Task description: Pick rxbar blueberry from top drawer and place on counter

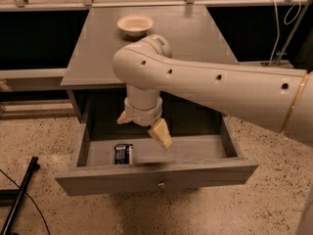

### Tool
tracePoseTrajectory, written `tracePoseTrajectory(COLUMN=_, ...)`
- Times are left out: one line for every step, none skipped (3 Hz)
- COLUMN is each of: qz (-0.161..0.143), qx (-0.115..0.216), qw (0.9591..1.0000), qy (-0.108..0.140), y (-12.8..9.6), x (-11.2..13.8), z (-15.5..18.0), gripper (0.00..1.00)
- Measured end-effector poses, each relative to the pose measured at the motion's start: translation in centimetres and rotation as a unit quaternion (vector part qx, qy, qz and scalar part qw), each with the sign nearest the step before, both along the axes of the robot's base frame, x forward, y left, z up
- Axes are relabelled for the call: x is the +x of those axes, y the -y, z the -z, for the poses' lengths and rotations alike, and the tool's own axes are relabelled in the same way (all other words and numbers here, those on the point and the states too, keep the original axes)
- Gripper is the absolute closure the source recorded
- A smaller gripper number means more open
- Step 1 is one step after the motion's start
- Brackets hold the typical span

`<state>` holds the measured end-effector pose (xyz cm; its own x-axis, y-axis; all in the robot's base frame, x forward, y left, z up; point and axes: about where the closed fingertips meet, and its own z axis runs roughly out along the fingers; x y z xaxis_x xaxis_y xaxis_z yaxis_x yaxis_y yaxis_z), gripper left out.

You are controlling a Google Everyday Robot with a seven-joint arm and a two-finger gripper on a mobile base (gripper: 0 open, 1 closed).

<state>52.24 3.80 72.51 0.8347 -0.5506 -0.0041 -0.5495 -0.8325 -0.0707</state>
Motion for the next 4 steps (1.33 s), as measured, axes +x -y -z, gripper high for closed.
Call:
tracePoseTrajectory(qz=-0.02, qx=-0.008, qw=0.9997, qy=0.005, y=-0.7, x=0.2, z=0.0, gripper=0.0)
tracePoseTrajectory(qz=-0.099, qx=-0.036, qw=0.9942, qy=0.02, y=-3.4, x=1.4, z=1.3, gripper=0.0)
tracePoseTrajectory(qz=-0.197, qx=-0.055, qw=0.9779, qy=0.046, y=-6.7, x=2.6, z=3.5, gripper=0.0)
tracePoseTrajectory(qz=-0.245, qx=-0.053, qw=0.9668, qy=0.051, y=-7.7, x=4.0, z=6.6, gripper=0.0)
